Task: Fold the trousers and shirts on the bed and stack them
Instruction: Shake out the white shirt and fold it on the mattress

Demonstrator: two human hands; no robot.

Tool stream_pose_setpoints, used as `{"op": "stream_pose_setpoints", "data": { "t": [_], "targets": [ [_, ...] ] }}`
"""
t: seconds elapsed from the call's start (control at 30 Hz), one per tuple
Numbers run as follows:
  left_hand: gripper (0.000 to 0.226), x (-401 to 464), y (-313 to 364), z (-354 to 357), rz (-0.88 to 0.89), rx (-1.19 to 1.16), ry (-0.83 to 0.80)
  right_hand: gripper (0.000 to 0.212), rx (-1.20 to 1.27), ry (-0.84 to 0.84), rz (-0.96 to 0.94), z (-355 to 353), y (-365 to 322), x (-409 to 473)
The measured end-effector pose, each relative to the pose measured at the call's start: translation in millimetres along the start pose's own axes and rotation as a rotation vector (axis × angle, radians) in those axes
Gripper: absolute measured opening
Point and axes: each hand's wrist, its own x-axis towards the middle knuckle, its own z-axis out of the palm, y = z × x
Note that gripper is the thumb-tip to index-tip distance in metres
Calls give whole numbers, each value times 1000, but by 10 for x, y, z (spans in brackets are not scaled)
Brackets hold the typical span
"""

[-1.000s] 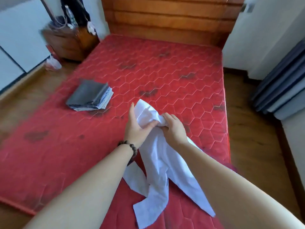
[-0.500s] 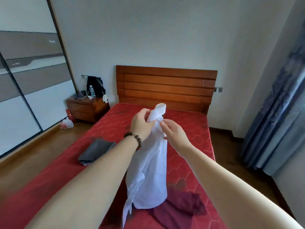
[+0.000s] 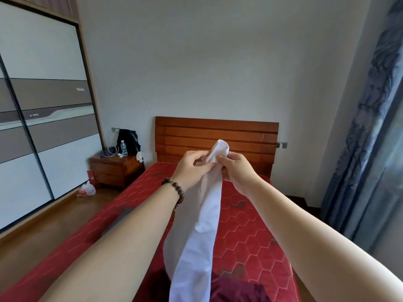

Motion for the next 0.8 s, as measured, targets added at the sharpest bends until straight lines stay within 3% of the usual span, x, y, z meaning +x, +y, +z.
{"op": "stream_pose_setpoints", "data": {
  "t": [0.13,0.33,0.47,0.63,0.8],
  "targets": [
    [31,-60,26,-106,-40,-230,-150,23,-77,-37,-39,-111,-225,-93],
    [41,-97,133,-80,-80,-56,-84,22,-318,-78,-70,-213,-434,-285],
    [40,-70,214,-220,-56,-33,-80,25,-522,58,-124,-513,-534,-358],
    [49,-35,378,-296,37,-9,-203,26,-934,205,-211,-757,-639,-397],
    [33,-39,533,-234,79,18,-227,37,-845,361,-227,-757,-583,-435]
  ]
}}
